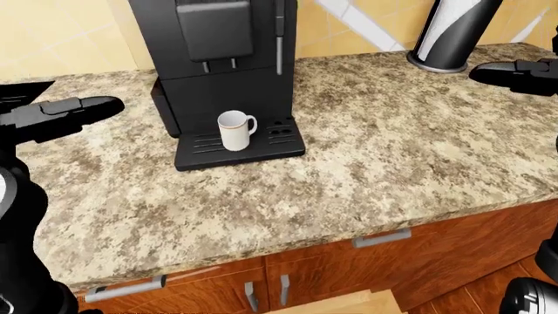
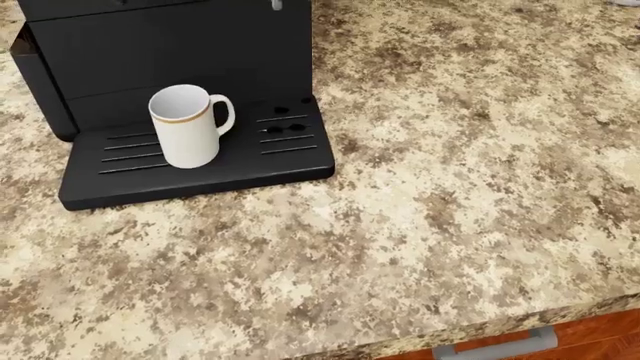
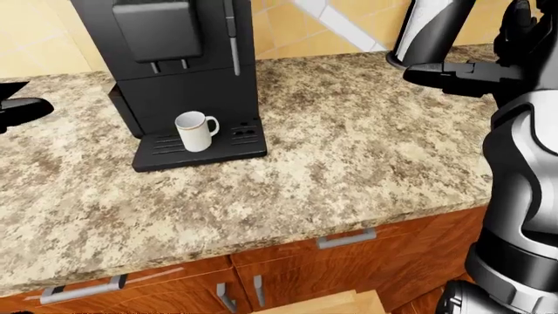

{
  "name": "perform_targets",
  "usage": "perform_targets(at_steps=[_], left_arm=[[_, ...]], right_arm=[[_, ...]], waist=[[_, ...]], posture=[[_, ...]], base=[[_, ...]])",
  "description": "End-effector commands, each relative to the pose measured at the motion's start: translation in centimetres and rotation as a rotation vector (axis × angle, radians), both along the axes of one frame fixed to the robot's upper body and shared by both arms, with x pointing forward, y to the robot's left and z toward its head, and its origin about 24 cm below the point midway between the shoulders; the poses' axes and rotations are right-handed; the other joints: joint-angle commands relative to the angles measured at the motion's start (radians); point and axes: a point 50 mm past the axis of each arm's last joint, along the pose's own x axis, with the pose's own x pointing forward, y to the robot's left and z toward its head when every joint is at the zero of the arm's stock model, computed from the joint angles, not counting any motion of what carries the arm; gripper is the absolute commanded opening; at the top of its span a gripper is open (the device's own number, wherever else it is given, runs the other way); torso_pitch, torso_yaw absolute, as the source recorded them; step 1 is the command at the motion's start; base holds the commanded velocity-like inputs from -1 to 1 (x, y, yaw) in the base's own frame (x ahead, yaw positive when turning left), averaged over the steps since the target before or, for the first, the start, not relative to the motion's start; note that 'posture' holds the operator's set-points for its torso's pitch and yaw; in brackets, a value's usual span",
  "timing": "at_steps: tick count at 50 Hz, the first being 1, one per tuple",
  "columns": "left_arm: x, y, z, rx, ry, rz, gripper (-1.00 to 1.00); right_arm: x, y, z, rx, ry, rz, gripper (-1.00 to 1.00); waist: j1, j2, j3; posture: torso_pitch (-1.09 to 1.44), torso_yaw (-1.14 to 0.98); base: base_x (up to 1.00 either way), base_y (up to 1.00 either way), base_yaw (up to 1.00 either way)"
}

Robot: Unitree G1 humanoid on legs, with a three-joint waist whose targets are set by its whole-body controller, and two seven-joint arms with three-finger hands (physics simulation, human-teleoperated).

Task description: Pick the mug from under the coffee machine dispenser and place it on the counter.

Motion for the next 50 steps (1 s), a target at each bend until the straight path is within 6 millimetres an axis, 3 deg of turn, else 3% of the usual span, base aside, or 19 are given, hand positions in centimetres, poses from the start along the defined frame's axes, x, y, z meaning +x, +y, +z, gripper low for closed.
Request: perform_targets(at_steps=[1,8,15,23,37,50], left_arm=[[-0.8,-0.4,1.1,0.006,-0.065,0.024,1.0],[-1.6,-2.2,-0.9,-0.073,-0.054,0.151,1.0],[-2.1,-4.3,-1.8,-0.128,-0.001,0.143,1.0],[-3.0,-5.9,-1.6,-0.162,0.023,0.117,1.0],[-2.1,-10.9,-2.8,-0.235,0.069,-0.003,1.0],[-1.6,-12.7,-2.1,-0.259,0.045,-0.03,1.0]], right_arm=[[-0.8,0.1,1.7,-0.033,-0.084,-0.015,1.0],[-0.8,-0.2,1.7,-0.028,-0.073,-0.038,1.0],[-0.8,-0.2,1.5,-0.031,-0.064,-0.045,1.0],[-0.8,-0.3,1.5,-0.031,-0.059,-0.049,1.0],[-0.8,-0.4,1.6,-0.031,-0.06,-0.054,1.0],[-0.8,-0.5,1.5,-0.028,-0.059,-0.056,1.0]], waist=[[-0.001,0.0,-0.023],[0.003,-0.007,-0.024],[0.007,-0.015,-0.026],[0.01,-0.022,-0.026],[0.014,-0.041,-0.028],[0.015,-0.055,-0.031]], posture=[[0.0,0.0],[0.0,0.0],[0.0,0.0],[0.0,0.0],[0.0,0.0],[0.0,0.0]], base=[[0.0,0.0,0.0],[0.0,0.0,0.0],[0.0,0.0,0.0],[0.0,0.0,0.0],[0.0,0.0,0.0],[0.0,0.0,0.0]])
